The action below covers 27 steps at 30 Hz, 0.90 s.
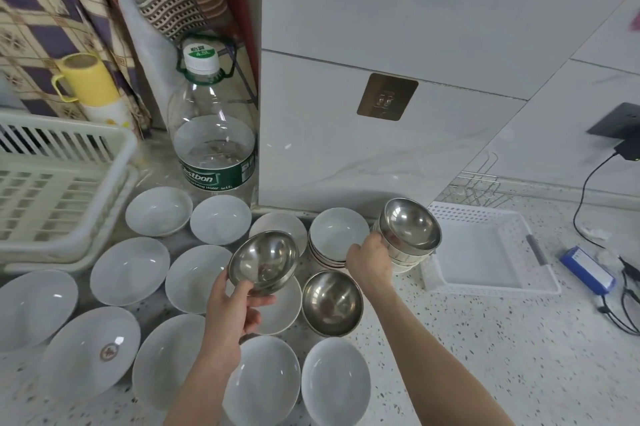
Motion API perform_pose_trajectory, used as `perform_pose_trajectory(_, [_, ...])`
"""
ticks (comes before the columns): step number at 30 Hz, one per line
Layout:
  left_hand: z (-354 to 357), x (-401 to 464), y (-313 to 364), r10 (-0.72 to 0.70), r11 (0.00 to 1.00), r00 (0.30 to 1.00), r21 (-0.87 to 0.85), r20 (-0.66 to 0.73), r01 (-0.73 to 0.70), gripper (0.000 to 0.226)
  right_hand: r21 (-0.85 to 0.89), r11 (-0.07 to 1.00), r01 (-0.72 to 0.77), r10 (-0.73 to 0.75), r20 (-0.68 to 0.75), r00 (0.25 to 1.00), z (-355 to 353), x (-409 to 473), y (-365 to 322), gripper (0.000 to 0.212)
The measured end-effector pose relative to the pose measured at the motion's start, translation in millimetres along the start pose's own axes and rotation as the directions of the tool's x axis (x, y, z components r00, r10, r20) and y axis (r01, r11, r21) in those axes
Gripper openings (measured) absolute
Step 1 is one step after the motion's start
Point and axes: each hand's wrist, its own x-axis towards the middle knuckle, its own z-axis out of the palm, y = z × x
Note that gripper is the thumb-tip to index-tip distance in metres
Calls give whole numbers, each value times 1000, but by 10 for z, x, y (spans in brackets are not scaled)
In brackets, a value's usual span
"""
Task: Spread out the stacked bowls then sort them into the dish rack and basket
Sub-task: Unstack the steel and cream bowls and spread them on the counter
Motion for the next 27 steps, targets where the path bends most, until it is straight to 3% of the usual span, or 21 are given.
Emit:
perform_pose_trajectory(6, [-86, -136, 6, 8, 999, 1000, 35, 13, -9, 32, 173, 983, 69, -66, -25, 998, -41, -109, 77, 48])
perform_pose_trajectory(12, [-48, -264, -24, 22, 996, 999, 90, 33, -25, 27, 430, 893, 135, -114, -74, 991, -205, -482, 446, 53])
perform_pose_trajectory(16, [85, -341, -71, 24, 986, 997, 163, 69, -35, 35, 512, 853, 100, -34, -136, 990, -342, -778, 829, 42])
perform_pose_trajectory(27, [836, -781, -408, -30, 955, 951, 290, 309, -64, 43, 684, 726, -62, 277, -210, 938, -610, -1156, 1709, 46])
